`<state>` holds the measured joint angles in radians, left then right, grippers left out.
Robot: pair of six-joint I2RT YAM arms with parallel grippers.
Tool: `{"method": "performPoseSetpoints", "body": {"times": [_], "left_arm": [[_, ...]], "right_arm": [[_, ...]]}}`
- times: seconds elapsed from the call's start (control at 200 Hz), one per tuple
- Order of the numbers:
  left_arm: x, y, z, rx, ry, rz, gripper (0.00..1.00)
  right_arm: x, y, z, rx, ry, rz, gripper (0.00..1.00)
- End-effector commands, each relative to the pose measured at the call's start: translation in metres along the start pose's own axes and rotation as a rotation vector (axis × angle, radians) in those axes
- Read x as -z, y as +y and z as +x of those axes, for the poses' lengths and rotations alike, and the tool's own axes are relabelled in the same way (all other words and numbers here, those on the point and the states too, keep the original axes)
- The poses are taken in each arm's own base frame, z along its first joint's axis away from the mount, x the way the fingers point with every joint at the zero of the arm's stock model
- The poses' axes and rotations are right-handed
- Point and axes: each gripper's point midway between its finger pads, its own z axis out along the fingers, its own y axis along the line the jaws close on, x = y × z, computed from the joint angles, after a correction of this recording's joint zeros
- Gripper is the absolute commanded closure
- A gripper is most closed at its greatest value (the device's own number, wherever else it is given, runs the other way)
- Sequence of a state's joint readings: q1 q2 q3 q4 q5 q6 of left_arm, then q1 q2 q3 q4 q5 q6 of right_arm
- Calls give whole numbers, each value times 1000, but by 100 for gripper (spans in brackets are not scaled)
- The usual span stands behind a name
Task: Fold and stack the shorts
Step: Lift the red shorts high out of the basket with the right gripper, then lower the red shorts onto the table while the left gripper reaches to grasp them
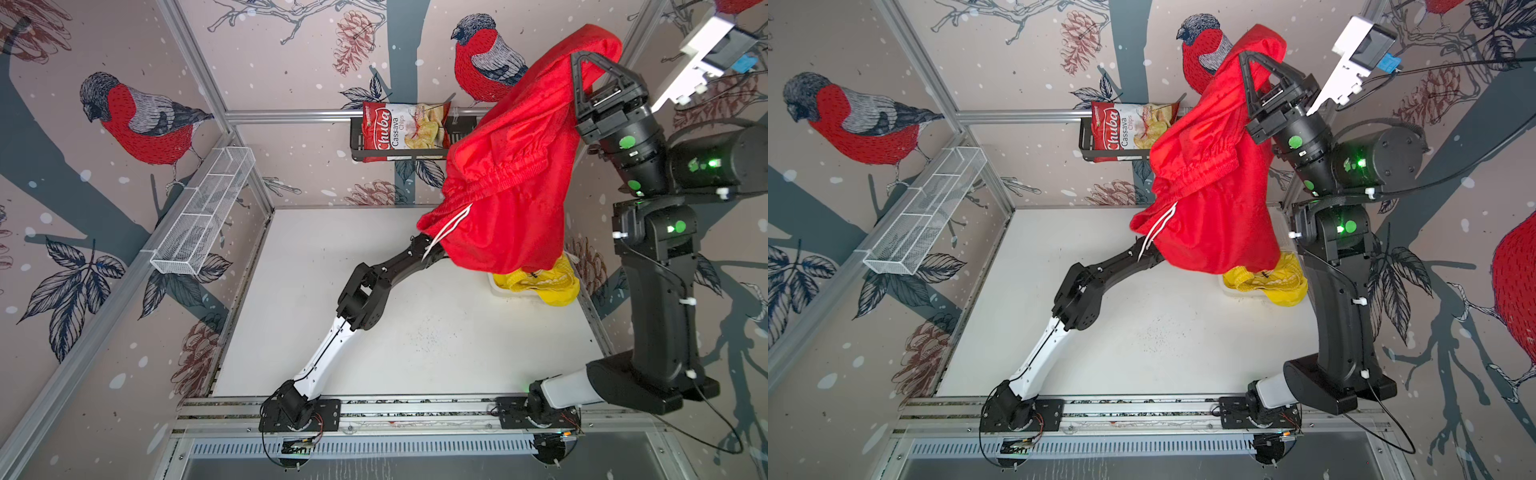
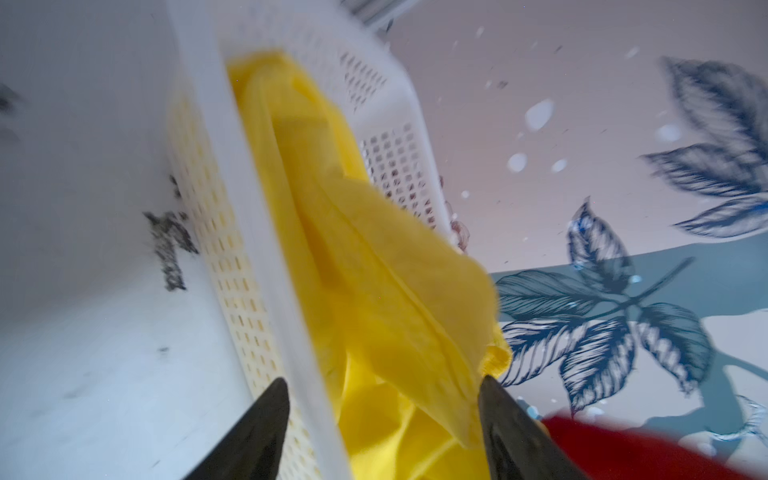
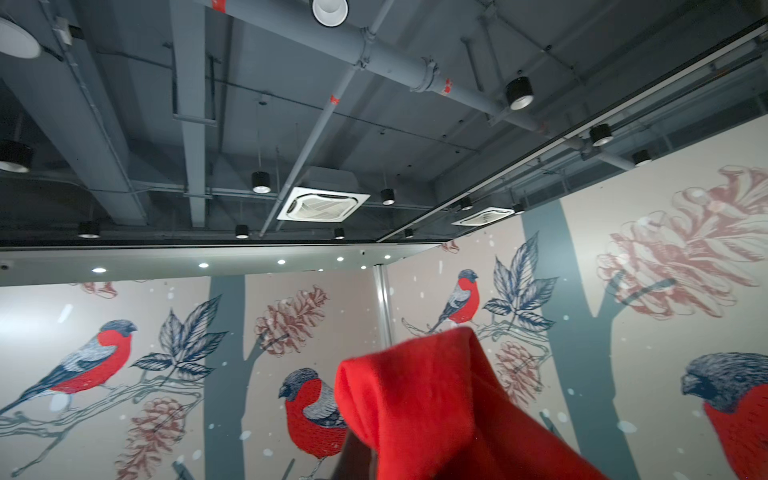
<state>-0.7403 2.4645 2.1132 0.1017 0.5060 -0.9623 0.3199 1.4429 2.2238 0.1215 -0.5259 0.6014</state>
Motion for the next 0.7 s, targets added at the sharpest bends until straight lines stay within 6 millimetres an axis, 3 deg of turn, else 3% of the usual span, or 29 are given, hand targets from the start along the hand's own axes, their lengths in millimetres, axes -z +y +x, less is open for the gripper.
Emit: {"method": "performPoseSetpoints", "body": {"times": [0.0,0.15,0.285,0.365,0.545,0.615,0.695], "left_arm": [[51,-60,-32,-103,-109,123,26],[122,-91,-48,-142,-219,155,23],[179,-85,-47,-143,-290,134,21],[213,-62,-43,-120,-342,83,19],[306,-1,-31,-35,-494,-46,13],[338,13,-26,-29,-545,-114,12],[369,15,-21,-67,-598,-205,11]], "right_arm": [[3,15,1,-25,-14,-48,97],[4,9,24,-117,22,0,97],[3,2,64,-201,71,50,98],[-1,0,92,-234,99,81,98],[-22,-12,176,-250,206,238,98],[-31,-17,210,-221,242,329,98],[-43,-24,259,-178,304,443,98]]}}
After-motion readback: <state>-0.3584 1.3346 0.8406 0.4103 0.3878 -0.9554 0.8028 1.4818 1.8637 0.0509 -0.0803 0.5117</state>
